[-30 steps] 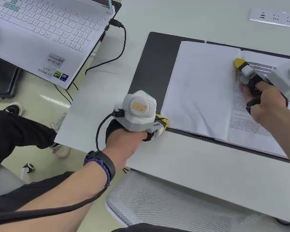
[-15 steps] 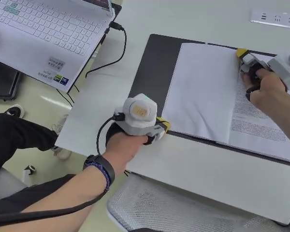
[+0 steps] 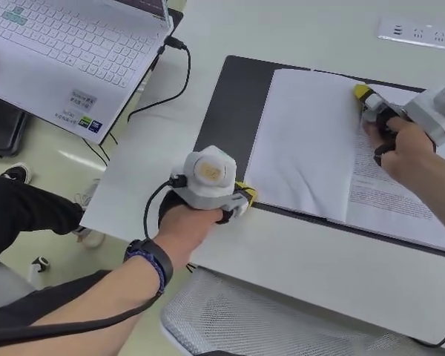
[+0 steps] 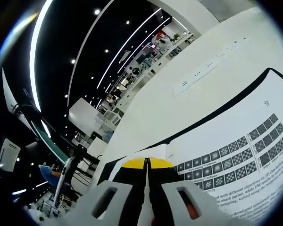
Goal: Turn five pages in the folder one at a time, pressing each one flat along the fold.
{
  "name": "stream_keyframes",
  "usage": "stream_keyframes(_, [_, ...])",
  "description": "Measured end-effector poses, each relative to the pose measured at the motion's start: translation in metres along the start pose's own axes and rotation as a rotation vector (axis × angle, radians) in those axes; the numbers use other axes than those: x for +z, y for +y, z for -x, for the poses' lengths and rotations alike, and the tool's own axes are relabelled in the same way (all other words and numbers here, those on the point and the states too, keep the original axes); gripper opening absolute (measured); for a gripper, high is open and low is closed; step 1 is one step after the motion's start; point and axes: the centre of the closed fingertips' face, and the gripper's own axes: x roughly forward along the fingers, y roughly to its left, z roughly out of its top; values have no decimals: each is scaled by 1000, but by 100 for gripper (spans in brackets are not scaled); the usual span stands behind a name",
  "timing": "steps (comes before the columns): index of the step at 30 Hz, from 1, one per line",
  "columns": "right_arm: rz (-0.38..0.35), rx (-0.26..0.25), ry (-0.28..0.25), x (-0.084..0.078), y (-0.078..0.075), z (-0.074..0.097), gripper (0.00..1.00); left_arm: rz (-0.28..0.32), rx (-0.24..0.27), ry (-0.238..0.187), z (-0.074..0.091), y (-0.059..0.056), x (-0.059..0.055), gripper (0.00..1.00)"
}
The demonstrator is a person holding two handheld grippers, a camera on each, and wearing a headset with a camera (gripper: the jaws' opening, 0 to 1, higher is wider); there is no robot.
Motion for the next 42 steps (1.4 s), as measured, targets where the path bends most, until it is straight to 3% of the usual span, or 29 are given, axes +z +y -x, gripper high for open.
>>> stream_keyframes(5, [37, 39, 34, -10, 5, 10, 0, -8, -6, 2, -1, 0, 0, 0])
stream_keyframes(13, [97, 62, 67, -31, 35, 38, 0, -17, -11, 1, -1, 0, 0, 0])
stream_keyframes(17, [102, 68, 74, -35, 33, 43, 0, -15, -10, -1, -1, 0, 0, 0])
stream_keyframes(25, [102, 75, 80, -51, 51, 69, 0, -8, -8, -7, 0, -1, 0, 0])
stream_keyframes(35, [106, 80, 89, -65, 51, 90, 0, -5, -9, -13, 0, -1, 0, 0])
stream_keyframes(42, [118, 101, 116, -85, 53, 110, 0, 3, -11, -12, 0, -1, 0, 0])
